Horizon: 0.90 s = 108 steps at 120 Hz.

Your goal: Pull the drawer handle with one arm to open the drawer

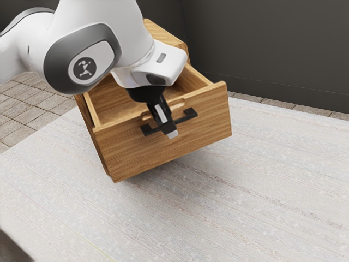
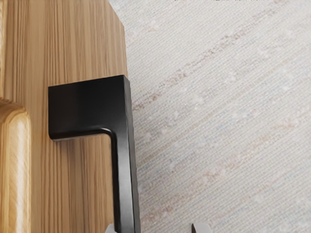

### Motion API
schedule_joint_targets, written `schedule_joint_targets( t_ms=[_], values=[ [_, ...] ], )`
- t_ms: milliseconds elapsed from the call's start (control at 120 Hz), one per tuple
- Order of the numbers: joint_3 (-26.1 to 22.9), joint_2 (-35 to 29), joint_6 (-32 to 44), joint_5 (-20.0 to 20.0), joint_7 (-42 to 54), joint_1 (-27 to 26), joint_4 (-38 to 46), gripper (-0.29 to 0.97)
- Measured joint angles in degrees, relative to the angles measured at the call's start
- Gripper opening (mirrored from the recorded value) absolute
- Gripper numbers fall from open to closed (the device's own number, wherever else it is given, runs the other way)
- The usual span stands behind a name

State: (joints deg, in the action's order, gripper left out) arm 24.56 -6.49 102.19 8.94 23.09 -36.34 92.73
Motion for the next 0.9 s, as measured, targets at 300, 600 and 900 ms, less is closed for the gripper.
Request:
schedule_joint_targets(
  t_ms=[300,600,900],
  values=[
    [-2.7,-2.1,0.1,0.1,-2.4,0.1,2.0,0.11],
    [-6.3,-3.6,0.0,2.5,-4.8,0.6,0.9,0.09],
    [-10.3,-5.6,-19.3,7.9,-5.5,-0.2,-15.2,0.53]
  ],
)
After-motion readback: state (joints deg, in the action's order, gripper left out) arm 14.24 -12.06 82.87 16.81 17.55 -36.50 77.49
